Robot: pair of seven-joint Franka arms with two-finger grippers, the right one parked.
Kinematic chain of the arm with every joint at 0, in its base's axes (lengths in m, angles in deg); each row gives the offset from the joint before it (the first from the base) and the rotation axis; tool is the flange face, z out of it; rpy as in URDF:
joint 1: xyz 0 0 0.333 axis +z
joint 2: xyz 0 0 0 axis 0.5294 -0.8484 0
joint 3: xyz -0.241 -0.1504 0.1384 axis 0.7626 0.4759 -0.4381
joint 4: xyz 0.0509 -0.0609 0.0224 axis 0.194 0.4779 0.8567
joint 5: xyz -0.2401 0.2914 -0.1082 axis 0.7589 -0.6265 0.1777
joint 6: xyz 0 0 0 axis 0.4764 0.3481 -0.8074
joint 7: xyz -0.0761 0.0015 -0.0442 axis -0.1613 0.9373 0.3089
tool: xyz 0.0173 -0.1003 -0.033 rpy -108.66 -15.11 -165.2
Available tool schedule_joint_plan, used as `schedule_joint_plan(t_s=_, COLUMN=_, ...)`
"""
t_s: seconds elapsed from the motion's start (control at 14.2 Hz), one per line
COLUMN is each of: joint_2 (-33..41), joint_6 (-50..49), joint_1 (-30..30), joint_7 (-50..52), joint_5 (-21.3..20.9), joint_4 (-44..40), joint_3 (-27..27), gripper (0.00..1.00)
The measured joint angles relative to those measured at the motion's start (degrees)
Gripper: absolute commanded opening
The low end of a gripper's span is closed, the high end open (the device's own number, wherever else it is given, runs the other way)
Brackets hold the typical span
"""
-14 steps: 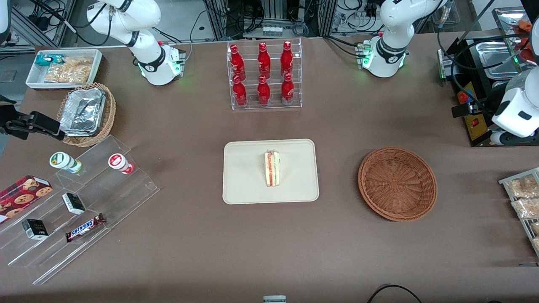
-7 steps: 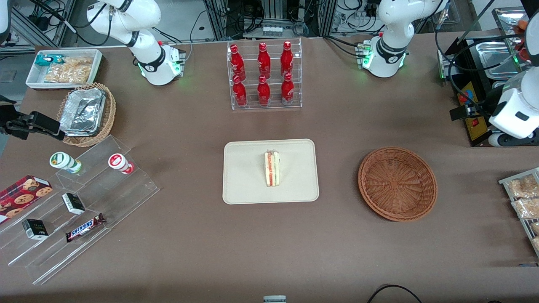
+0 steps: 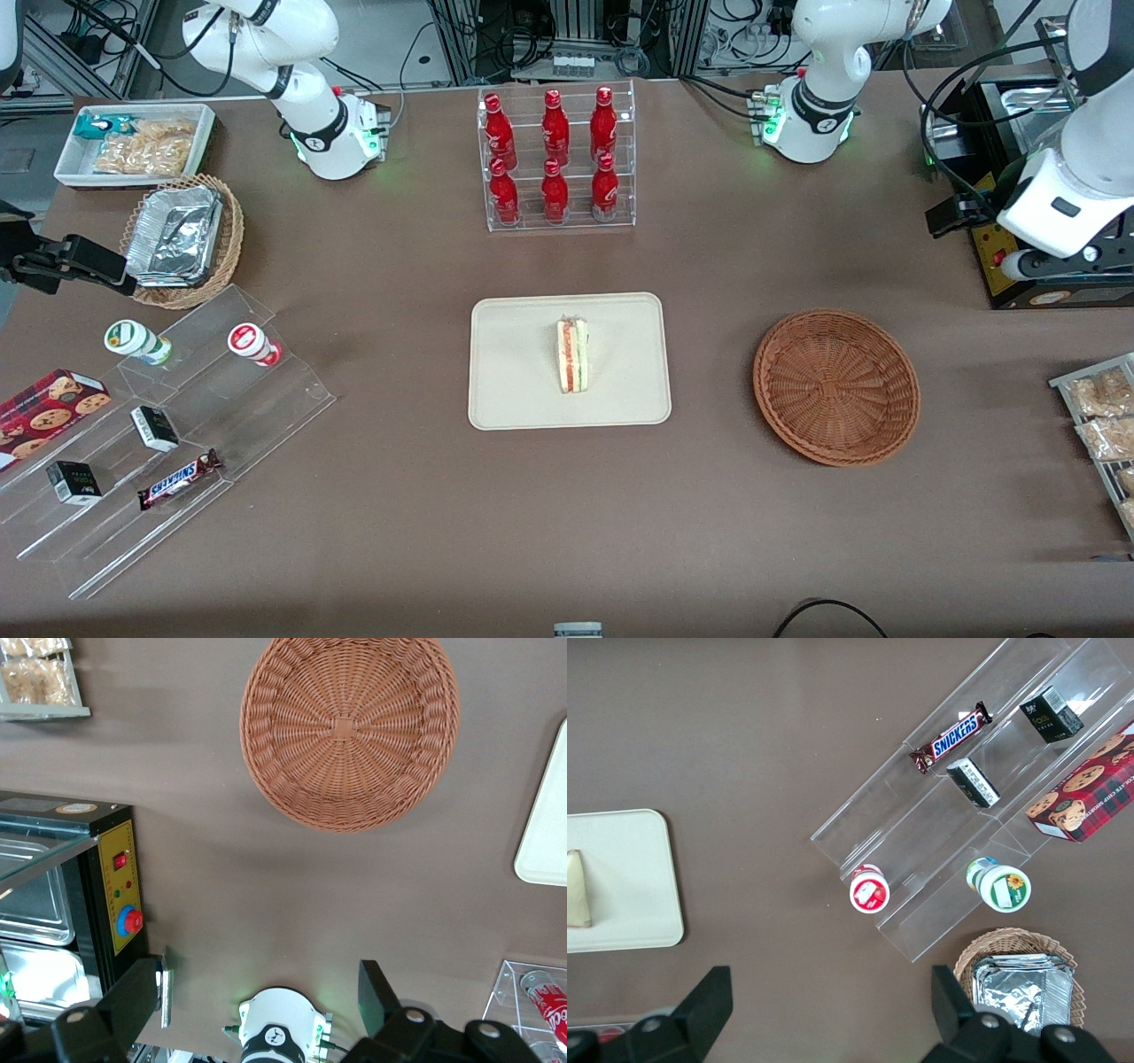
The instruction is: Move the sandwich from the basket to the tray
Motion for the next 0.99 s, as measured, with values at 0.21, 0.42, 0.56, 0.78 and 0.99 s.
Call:
schedule_joint_plan(t_s=0.21, joint_2=0.1, joint_6=0.4, joint_1=-0.5, joint_7=0.0, joint_5=0.0, joint_4=0.3, joint_3=0.0, gripper=1.0)
schedule_joint_plan(t_s=0.42, joint_2=-0.1, joint_6=1.0, joint_1=-0.5, joint_7=0.0, joint_5=1.8, joint_4=0.2, joint_3=-0.4, gripper=1.0)
schedule_joint_plan(t_s=0.56, joint_2=-0.5, joint_6=1.2, joint_1=-0.5, joint_7=0.0, joint_5=2.7, joint_4=-0.2, joint_3=-0.6, gripper=1.0)
schedule_joint_plan(t_s=0.78, joint_2=-0.9, joint_6=1.2, joint_1=-0.5, joint_7=0.0, joint_5=2.8, joint_4=-0.5, joint_3=-0.6, gripper=1.0)
schedule_joint_plan(t_s=0.99, joint_2=-1.0, joint_6=1.4, joint_1=-0.5, joint_7=0.0, joint_5=2.8, joint_4=-0.6, joint_3=-0.6, gripper=1.0)
